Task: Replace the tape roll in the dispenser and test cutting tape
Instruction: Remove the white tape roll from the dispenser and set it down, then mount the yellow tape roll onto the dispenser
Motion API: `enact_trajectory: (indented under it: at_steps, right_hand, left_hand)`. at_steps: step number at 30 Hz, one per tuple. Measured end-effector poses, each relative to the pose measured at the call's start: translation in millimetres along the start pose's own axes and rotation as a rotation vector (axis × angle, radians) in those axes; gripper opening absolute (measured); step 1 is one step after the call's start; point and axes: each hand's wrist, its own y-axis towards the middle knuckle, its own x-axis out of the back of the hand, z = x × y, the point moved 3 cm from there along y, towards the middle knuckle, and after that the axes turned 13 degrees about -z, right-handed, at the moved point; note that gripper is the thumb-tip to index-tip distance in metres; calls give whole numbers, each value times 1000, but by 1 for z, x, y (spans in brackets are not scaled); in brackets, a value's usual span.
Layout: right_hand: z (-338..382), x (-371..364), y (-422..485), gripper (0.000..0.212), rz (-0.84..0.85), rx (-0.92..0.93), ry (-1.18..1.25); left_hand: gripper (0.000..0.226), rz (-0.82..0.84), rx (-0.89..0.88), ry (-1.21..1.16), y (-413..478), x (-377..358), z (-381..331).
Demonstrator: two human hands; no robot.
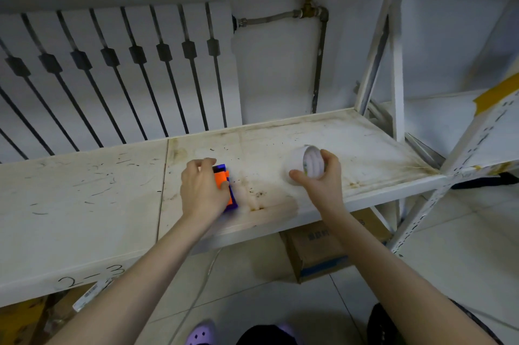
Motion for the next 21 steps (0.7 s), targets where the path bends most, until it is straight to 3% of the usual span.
enact_trajectory:
  at_steps: [3, 8, 13, 17, 21]
  right_hand:
    - [-6, 20, 32, 85, -141, 75, -178]
    - [-27, 60, 88, 82, -320, 109, -536]
    - [-56, 82, 126, 80, -255, 48, -758]
    - [-69, 84, 139, 70, -150, 61, -843]
    - [-60, 78, 135, 74, -169, 91, -995]
  left_hand:
    - [44, 16, -233, 10, -12, -2, -27]
    - [40, 63, -355, 46, -21, -10, -52]
    - [45, 40, -298, 172, -7, -9, -36]
    - [53, 63, -106, 156, 1, -7, -18]
    - [58, 85, 26, 104, 6, -10, -5]
